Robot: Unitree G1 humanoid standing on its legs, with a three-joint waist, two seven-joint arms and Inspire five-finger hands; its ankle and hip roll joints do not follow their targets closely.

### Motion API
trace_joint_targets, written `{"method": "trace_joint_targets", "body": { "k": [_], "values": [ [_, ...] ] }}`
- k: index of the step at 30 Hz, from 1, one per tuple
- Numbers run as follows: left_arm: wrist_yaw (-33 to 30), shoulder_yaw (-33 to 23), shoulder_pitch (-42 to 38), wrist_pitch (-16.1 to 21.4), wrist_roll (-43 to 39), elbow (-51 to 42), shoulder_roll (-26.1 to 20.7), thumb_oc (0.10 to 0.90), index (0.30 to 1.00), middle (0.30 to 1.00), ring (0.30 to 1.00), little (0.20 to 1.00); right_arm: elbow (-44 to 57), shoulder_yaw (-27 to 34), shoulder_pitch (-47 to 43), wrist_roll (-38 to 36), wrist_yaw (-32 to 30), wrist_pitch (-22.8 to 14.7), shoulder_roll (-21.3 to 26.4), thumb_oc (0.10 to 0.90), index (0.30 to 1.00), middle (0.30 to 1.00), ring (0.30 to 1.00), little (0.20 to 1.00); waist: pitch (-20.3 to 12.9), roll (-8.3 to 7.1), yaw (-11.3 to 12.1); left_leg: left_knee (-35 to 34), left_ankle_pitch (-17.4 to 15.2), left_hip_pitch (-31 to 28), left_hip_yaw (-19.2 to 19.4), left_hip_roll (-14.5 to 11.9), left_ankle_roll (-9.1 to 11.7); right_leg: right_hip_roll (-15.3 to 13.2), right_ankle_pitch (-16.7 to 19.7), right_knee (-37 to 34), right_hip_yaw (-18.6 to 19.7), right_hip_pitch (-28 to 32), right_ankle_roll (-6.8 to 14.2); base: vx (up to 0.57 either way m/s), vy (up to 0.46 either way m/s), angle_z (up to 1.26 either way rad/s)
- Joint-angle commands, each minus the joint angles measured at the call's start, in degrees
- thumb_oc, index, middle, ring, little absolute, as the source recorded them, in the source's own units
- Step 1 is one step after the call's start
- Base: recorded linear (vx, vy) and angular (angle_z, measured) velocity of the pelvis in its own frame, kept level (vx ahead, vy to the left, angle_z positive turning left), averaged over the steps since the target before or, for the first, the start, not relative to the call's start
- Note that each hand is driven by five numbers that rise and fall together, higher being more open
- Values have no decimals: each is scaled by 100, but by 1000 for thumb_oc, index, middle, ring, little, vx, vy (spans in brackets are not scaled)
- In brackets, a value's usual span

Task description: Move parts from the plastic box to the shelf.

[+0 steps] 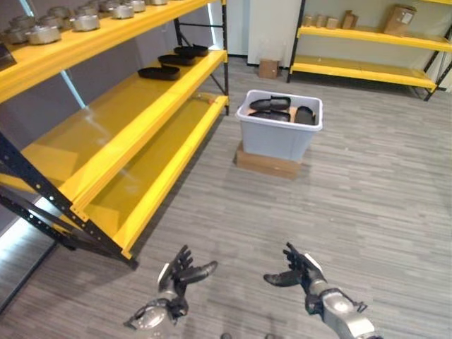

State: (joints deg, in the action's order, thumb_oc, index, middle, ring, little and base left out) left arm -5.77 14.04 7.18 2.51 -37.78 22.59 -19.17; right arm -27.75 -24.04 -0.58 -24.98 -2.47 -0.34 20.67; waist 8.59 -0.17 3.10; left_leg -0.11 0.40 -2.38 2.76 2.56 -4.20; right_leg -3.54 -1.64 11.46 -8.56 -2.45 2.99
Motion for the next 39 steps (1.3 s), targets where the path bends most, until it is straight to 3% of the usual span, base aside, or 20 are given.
{"method": "trace_joint_targets", "body": {
  "k": [1, 3, 4, 5, 7, 9, 10, 12, 14, 21, 24, 27, 29, 30, 31, 32, 35, 37, 38, 39],
  "values": [
    [117, 56, -385, 397, 164, -339, -188, 900, 1000, 1000, 1000, 1000, 391, -19, -401, -123, 90, -447, -184, 900, 1000, 1000, 1000, 1000, -99, -124, 3, 665, -540, 85, -477, -75, -30, -686, 714, 1380, 224, -592, 589, 3, 176, 27],
    [134, 67, -378, 395, 203, -345, -208, 900, 1000, 1000, 1000, 1000, 478, 9, -353, -124, 107, -459, -172, 900, 1000, 1000, 1000, 1000, 12, -86, -32, 663, -560, -26, -476, -52, -91, -695, 1054, 1905, 294, -851, 606, 13, 149, 10],
    [142, 78, -377, 393, 205, -359, -220, 900, 1000, 1000, 1000, 1000, 492, 15, -350, -136, 109, -456, -166, 900, 1000, 1000, 1000, 1000, 58, -66, -36, 680, -565, -47, -475, -65, -108, -638, 1031, 2141, 305, -994, 606, 159, 170, -6],
    [224, 60, -288, 371, 230, -363, -208, 900, 1000, 1000, 1000, 1000, 485, 80, -263, -172, 124, -435, -166, 900, 1000, 1000, 1000, 1000, 57, -61, -79, 631, -678, -242, -458, -7, -134, -665, 898, 1872, 143, -1255, 591, 161, 124, -13],
    [225, 60, -286, 371, 229, -364, -207, 900, 1000, 1000, 1000, 1000, 486, 80, -261, -172, 124, -435, -164, 900, 1000, 1000, 1000, 1000, 64, -56, -83, 628, -681, -255, -462, -12, -133, -662, 894, 1870, 136, -1241, 590, 114, 45, -9],
    [259, 28, -267, 378, 192, -372, -207, 900, 1000, 1000, 1000, 1000, 493, 103, -261, -216, 108, -433, -145, 900, 1000, 1000, 1000, 1000, 80, -92, -105, 527, -776, -452, -474, 52, -87, -687, 878, 1028, -49, -1237, 572, 235, -12, 11],
    [279, -11, -246, 385, 184, -324, -182, 900, 1000, 1000, 1000, 1000, 424, 124, -305, -184, 81, -441, -127, 900, 1000, 1000, 1000, 1000, 85, -124, -95, 432, -909, -639, -410, 75, -26, -868, 1004, 52, -366, -1183, 610, 327, -55, 3],
    [270, -61, -262, 385, 186, -262, -149, 900, 1000, 1000, 1000, 1000, 373, 104, -392, -134, 61, -431, -143, 900, 1000, 1000, 1000, 1000, 88, -132, -85, 383, -1026, -821, -319, 53, 37, -909, 1274, -589, -648, -1157, 698, 303, -58, -3],
    [284, -98, -249, 398, 158, -273, -130, 900, 1000, 1000, 1000, 1000, 378, 74, -435, -182, 74, -420, -165, 900, 1000, 1000, 1000, 1000, 71, -143, -103, 356, -1083, -965, -281, 14, 98, -905, 1454, -849, -675, -1175, 760, 284, -58, -16],
    [247, -65, -258, 413, 124, -333, -122, 900, 1000, 1000, 1000, 1000, 608, 91, -230, -318, 103, -464, -38, 900, 1000, 1000, 1000, 1000, -235, -48, -273, 374, -1071, -1117, -417, -469, 319, -521, 1105, -506, -764, -1289, 502, 310, -96, -2],
    [194, -40, -291, 431, 94, -330, -151, 900, 1000, 1000, 1000, 1000, 659, 137, -112, -319, 92, -492, 26, 900, 1000, 1000, 1000, 1000, -302, -21, -370, 473, -839, -1104, -426, -736, 462, -318, 853, -293, -740, -1345, 362, 297, -110, 24],
    [188, -29, -276, 442, 69, -374, -167, 900, 1000, 1000, 1000, 1000, 646, 167, -30, -378, 85, -515, 85, 900, 1000, 1000, 1000, 1000, -331, -27, -379, 838, -622, -998, -429, -839, 550, -115, 708, -338, -664, -1247, 251, 228, -100, 3],
    [170, -33, -235, 467, -5, -462, -169, 900, 1000, 1000, 1000, 1000, 653, 188, 37, -415, 86, -509, 119, 900, 1000, 1000, 1000, 1000, -260, -82, -348, 1991, -47, -458, -438, -824, 656, 57, 642, -520, -494, -1037, 73, 149, -130, -1],
    [163, 6, -257, 462, -98, -459, -181, 900, 1000, 1000, 1000, 1000, 664, 198, 11, -534, 69, -578, 209, 900, 1000, 1000, 1000, 1000, 9, -218, -153, 3440, 527, 415, -677, -656, 695, 166, 588, -733, -359, -760, -128, 101, -179, -33],
    [148, 28, -279, 453, -94, -466, -206, 900, 1000, 1000, 1000, 1000, 675, 205, -15, -532, 37, -579, 229, 900, 1000, 1000, 1000, 1000, 109, -309, -92, 3849, 658, 682, -823, -538, 664, 151, 577, -799, -349, -675, -182, 103, -169, -65],
    [148, 54, -290, 433, -91, -501, -225, 900, 1000, 1000, 1000, 1000, 709, 213, -42, -541, 3, -589, 251, 900, 1000, 1000, 1000, 1000, 170, -372, -42, 3876, 510, 937, -833, -483, 606, 136, 520, -849, -345, -598, -189, 115, -75, -92],
    [174, 76, -253, 413, -104, -559, -262, 900, 1000, 1000, 1000, 1000, 737, 262, -21, -607, -38, -606, 259, 900, 1000, 1000, 1000, 1000, 234, -517, 40, 3137, 62, 1450, -636, -521, 471, 57, 443, -952, -282, -317, -123, 176, 9, -26],
    [180, 102, -182, 430, -42, -581, -314, 900, 1000, 1000, 1000, 1000, 759, 292, 31, -573, -62, -636, 274, 900, 1000, 1000, 1000, 1000, 199, -518, 73, 1791, -31, 1539, -510, -668, 482, 48, 336, -1001, -211, -160, -69, 290, 170, -5],
    [174, 111, -150, 438, 129, -569, -333, 900, 1000, 1000, 1000, 1000, 725, 307, 93, -507, -80, -647, 256, 900, 1000, 1000, 1000, 1000, 176, -404, 152, 636, 650, 1614, -678, -789, 628, 159, 223, -1090, -110, 88, -63, 263, 182, -30],
    [173, 112, -150, 438, 130, -569, -333, 900, 1000, 1000, 1000, 1000, 726, 308, 94, -507, -80, -647, 256, 900, 1000, 1000, 1000, 1000, 169, -406, 145, 596, 681, 1607, -683, -786, 630, 156, 228, -1093, -117, 81, -64, 317, 232, -66]
  ]
}}
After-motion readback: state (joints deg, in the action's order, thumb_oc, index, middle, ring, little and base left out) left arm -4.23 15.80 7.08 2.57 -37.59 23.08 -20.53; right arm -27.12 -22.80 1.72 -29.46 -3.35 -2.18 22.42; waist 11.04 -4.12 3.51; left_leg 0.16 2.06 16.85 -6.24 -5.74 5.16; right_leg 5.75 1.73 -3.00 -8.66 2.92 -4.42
